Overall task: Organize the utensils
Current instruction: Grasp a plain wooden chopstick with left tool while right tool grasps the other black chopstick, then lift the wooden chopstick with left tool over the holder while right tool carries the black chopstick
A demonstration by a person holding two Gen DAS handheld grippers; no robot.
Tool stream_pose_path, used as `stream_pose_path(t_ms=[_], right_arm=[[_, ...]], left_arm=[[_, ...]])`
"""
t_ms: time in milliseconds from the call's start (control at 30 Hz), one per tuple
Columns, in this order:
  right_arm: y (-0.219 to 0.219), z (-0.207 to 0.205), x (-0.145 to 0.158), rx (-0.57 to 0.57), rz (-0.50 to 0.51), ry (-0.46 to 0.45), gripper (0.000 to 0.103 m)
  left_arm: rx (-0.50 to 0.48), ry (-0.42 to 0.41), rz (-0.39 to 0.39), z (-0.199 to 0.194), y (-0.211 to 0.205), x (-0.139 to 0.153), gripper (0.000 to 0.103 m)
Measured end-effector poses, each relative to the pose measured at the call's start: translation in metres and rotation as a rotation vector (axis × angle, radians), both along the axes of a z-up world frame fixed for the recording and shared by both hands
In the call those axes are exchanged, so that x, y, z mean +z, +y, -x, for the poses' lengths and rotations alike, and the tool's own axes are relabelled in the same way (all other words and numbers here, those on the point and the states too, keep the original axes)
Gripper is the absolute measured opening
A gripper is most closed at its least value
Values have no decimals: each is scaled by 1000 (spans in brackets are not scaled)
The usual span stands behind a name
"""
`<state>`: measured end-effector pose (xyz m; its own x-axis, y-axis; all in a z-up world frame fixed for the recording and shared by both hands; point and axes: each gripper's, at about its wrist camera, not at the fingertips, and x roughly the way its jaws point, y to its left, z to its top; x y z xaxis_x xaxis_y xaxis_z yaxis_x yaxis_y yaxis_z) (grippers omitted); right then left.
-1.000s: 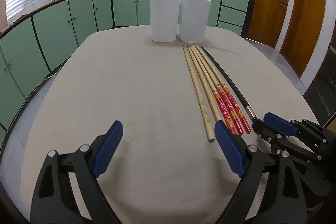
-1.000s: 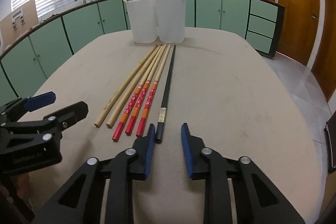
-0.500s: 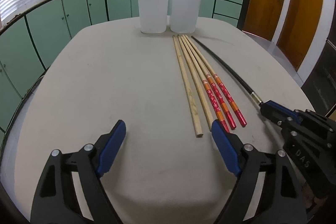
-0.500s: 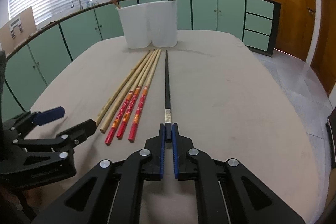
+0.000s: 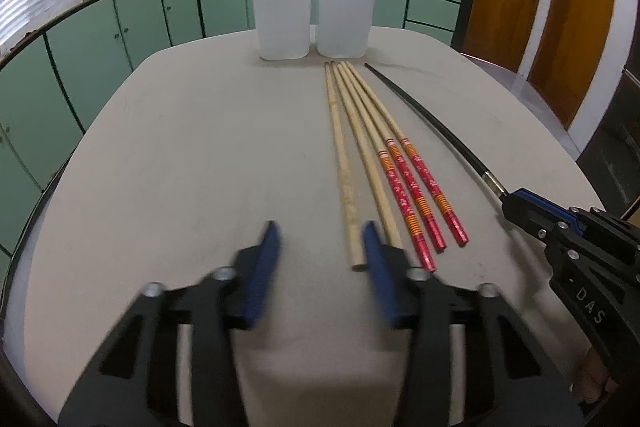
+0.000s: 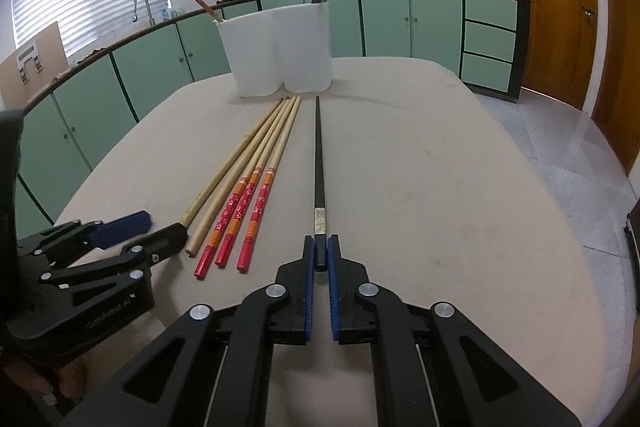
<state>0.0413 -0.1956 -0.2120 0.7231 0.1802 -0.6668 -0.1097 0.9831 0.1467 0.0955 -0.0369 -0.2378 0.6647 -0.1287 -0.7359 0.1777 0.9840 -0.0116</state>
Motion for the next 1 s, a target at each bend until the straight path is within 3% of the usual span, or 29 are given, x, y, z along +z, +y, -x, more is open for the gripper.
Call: stream_pose_path(t_ms=[33,67,400,767,1000], right_arm=[[0,0,0,0,-2,-1,6],[0,0,1,1,-2,-1,6],[-3,3,22,1,-9,-51,6],[-11,4,64,5,-28,-145,6],[-21,-5,108,12,-65,-223,6]], left_arm=[[-14,3,6,0,-2,0,21],[-28,9,13,0,-3,0,6],[-35,-22,32,4,-1,19,6],[-30,-159,58,10,6,73,6],[-41,-266,83,9,8,122,6]])
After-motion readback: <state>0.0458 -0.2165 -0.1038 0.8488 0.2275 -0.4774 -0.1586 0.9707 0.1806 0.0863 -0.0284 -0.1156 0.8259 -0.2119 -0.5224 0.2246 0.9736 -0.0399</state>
